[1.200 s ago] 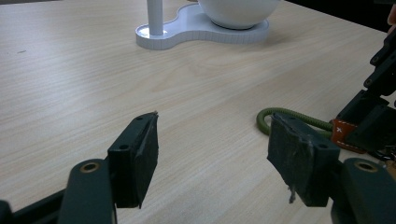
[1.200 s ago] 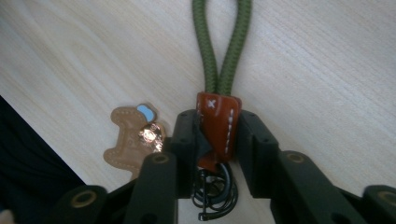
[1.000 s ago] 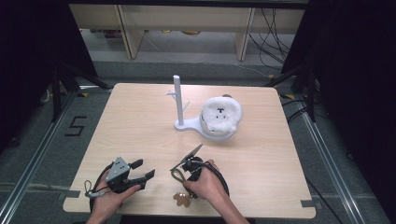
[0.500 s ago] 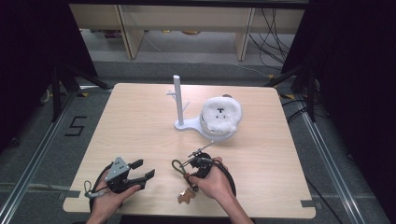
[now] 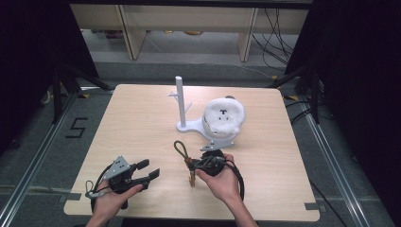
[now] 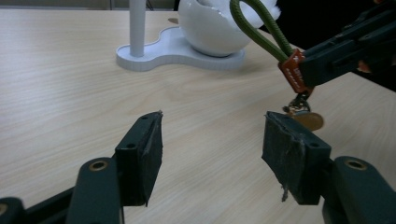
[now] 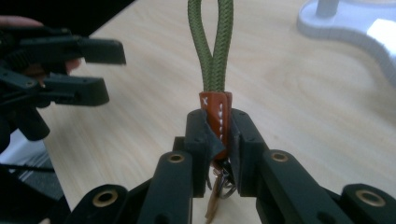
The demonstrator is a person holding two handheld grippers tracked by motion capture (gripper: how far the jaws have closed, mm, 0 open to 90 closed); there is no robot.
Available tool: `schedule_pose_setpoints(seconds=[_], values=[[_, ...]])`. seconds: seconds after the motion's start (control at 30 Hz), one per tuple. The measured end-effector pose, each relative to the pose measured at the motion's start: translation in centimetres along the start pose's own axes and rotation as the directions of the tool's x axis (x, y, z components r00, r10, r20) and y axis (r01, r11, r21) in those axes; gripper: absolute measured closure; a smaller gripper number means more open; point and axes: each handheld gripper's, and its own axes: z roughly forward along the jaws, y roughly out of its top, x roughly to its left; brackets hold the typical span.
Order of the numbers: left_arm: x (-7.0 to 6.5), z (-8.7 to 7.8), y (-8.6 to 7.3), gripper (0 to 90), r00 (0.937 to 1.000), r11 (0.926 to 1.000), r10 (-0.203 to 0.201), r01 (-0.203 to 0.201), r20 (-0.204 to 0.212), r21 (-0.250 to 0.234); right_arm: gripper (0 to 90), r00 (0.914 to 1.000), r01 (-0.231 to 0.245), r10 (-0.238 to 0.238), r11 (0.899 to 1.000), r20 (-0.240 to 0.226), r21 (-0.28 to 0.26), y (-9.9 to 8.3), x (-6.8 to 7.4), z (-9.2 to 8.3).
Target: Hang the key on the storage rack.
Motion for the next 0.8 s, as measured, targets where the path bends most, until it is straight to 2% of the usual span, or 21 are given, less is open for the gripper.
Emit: schedule_pose_setpoints(seconds=[0.07, 0.1, 0.13, 0.17, 0.2, 0.23, 0.27, 0.3, 0.37, 0.43, 0.5, 0.53, 0.57, 0.67, 0.7, 0.73, 0.8], values=[[-0.3, 0.1, 0.4, 40.0, 0.9999, 1.0, -0.001, 0.0, 0.014, 0.001, 79.7, 0.9999, -0.011, 0.011, 0.999, -0.009, -0.039, 0.0, 0.2, -0.1], [-0.4, 0.2, 0.6, 40.9, 0.9995, 0.9999, -0.006, 0.007, 0.03, -0.016, 79.8, 0.9999, 0.002, -0.003, 0.999, -0.015, -0.054, 0.0, 0.0, -0.2], [-0.5, 0.2, 0.9, 41.9, 0.9997, 1.0, -0.001, 0.001, 0.025, -0.006, 79.8, 0.9998, 0.016, -0.017, 0.997, -0.01, -0.079, -0.1, 0.0, -0.2], [-0.5, 0.3, 1.1, 42.7, 0.9991, 0.9998, -0.002, 0.002, 0.041, -0.018, 79.8, 0.9998, 0.019, -0.019, 0.995, -0.007, -0.1, -0.1, 0.0, -0.3], [-0.6, 0.4, 1.3, 42.7, 0.9986, 0.9996, 0.001, 0.0, 0.053, -0.027, 79.8, 0.9998, 0.019, -0.019, 0.995, -0.007, -0.1, -0.1, 0.0, -0.3], [-0.7, 0.6, 1.9, 44.3, 0.9975, 0.9993, 0.0, 0.003, 0.071, -0.037, 79.8, 0.9996, 0.022, -0.023, 0.99, -0.012, -0.14, -0.2, 0.0, -0.3], [-0.7, 0.6, 2.2, 45.0, 0.9977, 0.9995, -0.006, 0.008, 0.067, -0.032, 79.8, 0.9999, -0.005, 0.002, 0.989, -0.016, -0.149, -0.2, 0.3, -0.5], [-0.7, 0.6, 2.2, 45.7, 0.9977, 0.9995, -0.006, 0.008, 0.067, -0.032, 79.8, 0.9999, -0.005, 0.002, 0.989, -0.016, -0.149, -0.2, 0.3, -0.5], [-0.7, 0.8, 2.7, 46.6, 0.9953, 0.9982, -0.02, 0.026, 0.095, -0.054, 79.7, 0.999, 0.038, -0.041, 0.982, -0.017, -0.184, -0.2, -0.1, -0.4], [-0.8, 1.0, 3.7, 48.8, 0.9935, 0.9973, -0.036, 0.043, 0.108, -0.059, 79.7, 0.9984, 0.041, -0.048, 0.978, -0.03, -0.204, -0.3, -0.1, -0.4], [-0.8, 1.1, 4.0, 49.3, 0.9921, 0.9969, -0.039, 0.047, 0.119, -0.064, 79.8, 0.9986, 0.037, -0.044, 0.978, -0.028, -0.207, -0.3, -0.1, -0.4], [-0.9, 1.3, 4.2, 49.9, 0.9906, 0.9965, -0.044, 0.053, 0.129, -0.065, 79.7, 0.9978, 0.058, -0.063, 0.975, -0.018, -0.216, -0.3, -0.1, -0.4], [-1.0, 1.7, 4.7, 50.6, 0.9886, 0.9964, -0.046, 0.055, 0.143, -0.065, 79.8, 0.9981, 0.044, -0.053, 0.972, -0.032, -0.23, -0.3, 0.0, -0.4], [-1.2, 2.1, 5.2, 53.0, 0.9865, 0.9955, -0.052, 0.064, 0.155, -0.07, 79.7, 0.9978, 0.048, -0.058, 0.97, -0.034, -0.24, -0.2, 0.1, -0.3], [-1.4, 2.5, 5.5, 54.0, 0.9836, 0.9952, -0.055, 0.068, 0.172, -0.07, 79.7, 0.9976, 0.055, -0.064, 0.968, -0.029, -0.244, -0.3, 0.1, -0.3], [-1.4, 2.5, 5.5, 55.1, 0.9836, 0.9952, -0.055, 0.068, 0.172, -0.07, 79.7, 0.9976, 0.055, -0.064, 0.968, -0.029, -0.244, -0.3, 0.1, -0.3], [-1.5, 3.0, 5.9, 57.2, 0.9797, 0.9947, -0.072, 0.084, 0.187, -0.06, 79.7, 0.9974, 0.055, -0.065, 0.966, -0.032, -0.254, -0.2, 0.1, -0.2]])
